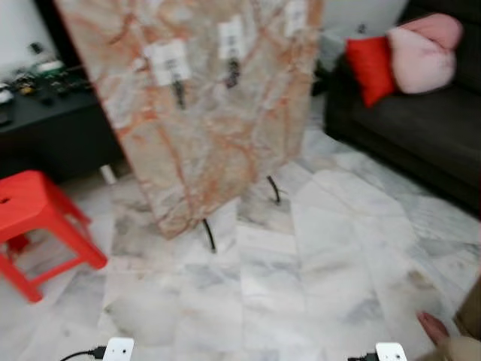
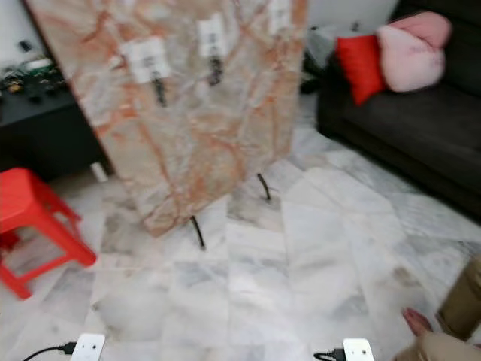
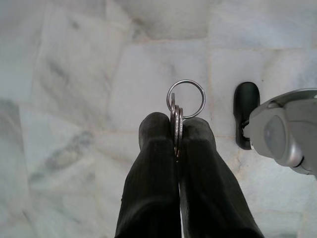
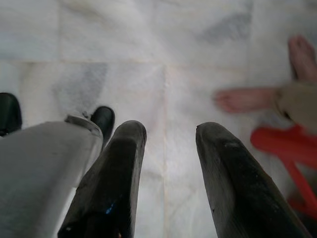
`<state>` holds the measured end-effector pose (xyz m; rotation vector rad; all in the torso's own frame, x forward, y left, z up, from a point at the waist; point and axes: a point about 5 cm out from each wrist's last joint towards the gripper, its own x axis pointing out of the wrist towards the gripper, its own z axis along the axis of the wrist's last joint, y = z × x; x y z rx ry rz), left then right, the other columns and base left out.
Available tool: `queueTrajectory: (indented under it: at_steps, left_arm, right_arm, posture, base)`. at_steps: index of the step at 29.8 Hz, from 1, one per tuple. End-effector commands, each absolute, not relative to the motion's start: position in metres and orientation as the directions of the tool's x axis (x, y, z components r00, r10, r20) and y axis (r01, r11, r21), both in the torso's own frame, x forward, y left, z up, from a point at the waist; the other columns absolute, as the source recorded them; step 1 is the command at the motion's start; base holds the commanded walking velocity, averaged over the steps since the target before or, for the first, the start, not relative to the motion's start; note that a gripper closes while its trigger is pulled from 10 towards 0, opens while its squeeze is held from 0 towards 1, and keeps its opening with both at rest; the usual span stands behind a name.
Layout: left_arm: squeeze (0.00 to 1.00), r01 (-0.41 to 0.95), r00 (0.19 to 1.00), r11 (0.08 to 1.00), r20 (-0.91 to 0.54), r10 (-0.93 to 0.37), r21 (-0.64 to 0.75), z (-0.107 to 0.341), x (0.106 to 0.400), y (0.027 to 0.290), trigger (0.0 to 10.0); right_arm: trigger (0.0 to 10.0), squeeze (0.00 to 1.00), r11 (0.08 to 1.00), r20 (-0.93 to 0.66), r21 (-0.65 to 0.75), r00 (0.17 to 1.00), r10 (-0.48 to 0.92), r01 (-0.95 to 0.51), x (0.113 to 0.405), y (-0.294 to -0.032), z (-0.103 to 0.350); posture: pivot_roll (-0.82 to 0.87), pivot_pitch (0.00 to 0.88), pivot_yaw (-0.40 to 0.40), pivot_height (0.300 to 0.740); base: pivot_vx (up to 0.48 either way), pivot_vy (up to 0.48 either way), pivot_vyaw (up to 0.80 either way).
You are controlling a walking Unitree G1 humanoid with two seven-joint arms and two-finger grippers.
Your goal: Hang keys on a hook
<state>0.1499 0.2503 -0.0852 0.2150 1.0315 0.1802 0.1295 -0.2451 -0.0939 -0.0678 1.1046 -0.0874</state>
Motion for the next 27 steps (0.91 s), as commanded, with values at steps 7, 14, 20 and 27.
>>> queueTrajectory:
  at_steps: [7, 14, 20, 27]
  left_arm:
    - [0.00, -0.082, 0.447, 0.962, -0.854, 0.268, 0.260, -0.091, 0.131, 0.257, 10.0]
    - [0.00, -0.069, 0.454, 0.966, -0.854, 0.254, 0.250, -0.092, 0.132, 0.251, 10.0]
    - [0.00, -0.084, 0.452, 0.965, -0.853, 0.260, 0.249, -0.092, 0.131, 0.252, 10.0]
    - [0.00, -0.137, 0.462, 0.965, -0.847, 0.262, 0.224, -0.090, 0.134, 0.255, 10.0]
  right_arm:
    - [10.0, 0.00, 0.993, -0.905, -0.113, 0.408, -0.121, 0.044, 0.118, -0.245, -0.098]
    - [10.0, 0.00, 0.991, -0.907, -0.121, 0.399, -0.134, 0.058, 0.114, -0.249, -0.098]
    - [10.0, 0.00, 0.991, -0.917, -0.125, 0.377, -0.133, 0.046, 0.108, -0.249, -0.100]
    - [10.0, 0.00, 0.991, -0.924, -0.094, 0.363, -0.123, 0.096, 0.107, -0.244, -0.102]
  posture:
    - [-0.04, 0.000, -0.024, 0.740]
    - [-0.05, 0.027, -0.029, 0.740]
    - [-0.06, 0.042, -0.029, 0.740]
    - [-0.11, 0.034, -0.005, 0.740]
  base:
    - [0.000, 0.000, 0.80]
    - [0.000, 0.000, 0.80]
    - [0.000, 0.000, 0.80]
    - [0.000, 0.000, 0.30]
